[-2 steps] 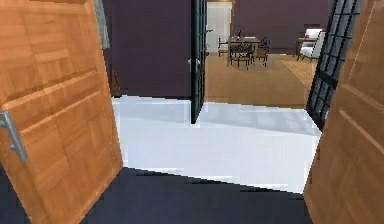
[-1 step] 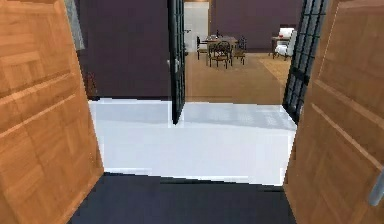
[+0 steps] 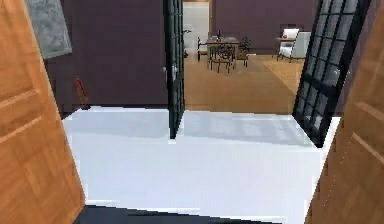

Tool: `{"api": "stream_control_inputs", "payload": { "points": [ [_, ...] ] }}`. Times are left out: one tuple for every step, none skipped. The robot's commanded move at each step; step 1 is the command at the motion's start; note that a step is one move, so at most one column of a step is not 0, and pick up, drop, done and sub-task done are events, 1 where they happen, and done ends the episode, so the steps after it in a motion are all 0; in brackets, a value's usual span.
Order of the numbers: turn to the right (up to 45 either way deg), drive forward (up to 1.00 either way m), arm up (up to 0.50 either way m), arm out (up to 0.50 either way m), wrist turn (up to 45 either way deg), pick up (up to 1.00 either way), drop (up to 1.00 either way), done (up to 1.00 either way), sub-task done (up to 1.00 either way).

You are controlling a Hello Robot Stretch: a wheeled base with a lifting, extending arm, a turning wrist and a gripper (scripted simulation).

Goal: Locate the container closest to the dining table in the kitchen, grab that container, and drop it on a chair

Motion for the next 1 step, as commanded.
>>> {"api": "stream_control_inputs", "payload": {
  "points": [
    [6.0,0.0,0.0,0.0,0.0,0.0,0.0,0.0,0.0]
  ]
}}
